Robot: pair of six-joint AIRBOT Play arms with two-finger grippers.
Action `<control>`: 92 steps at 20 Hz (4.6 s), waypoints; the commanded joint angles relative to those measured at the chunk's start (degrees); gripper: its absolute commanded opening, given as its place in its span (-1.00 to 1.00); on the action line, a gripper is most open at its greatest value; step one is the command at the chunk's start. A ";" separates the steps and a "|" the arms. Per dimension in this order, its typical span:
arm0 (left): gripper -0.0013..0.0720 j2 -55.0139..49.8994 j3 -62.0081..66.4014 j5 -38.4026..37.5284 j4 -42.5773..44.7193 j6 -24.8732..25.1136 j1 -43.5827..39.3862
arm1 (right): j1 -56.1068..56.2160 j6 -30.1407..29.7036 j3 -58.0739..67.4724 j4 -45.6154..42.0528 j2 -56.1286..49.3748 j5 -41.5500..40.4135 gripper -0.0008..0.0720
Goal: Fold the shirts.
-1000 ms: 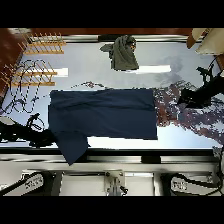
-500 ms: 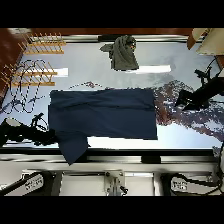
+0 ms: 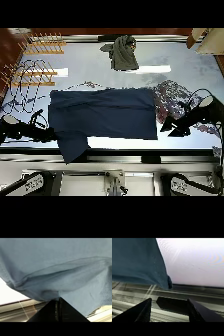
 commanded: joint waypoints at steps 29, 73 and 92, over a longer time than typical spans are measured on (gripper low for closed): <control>-0.88 -7.30 31.28 -2.14 -4.33 1.51 -0.61 | 10.99 -1.09 9.94 7.28 -0.15 -27.54 -0.80; 0.41 -33.20 59.39 -7.45 -9.68 -5.18 -7.76 | 12.70 -1.73 26.58 13.38 -24.48 -29.75 0.59; -0.88 -33.29 57.22 6.80 -17.55 -12.04 -34.10 | 15.52 3.02 26.60 13.09 7.04 -22.56 -0.79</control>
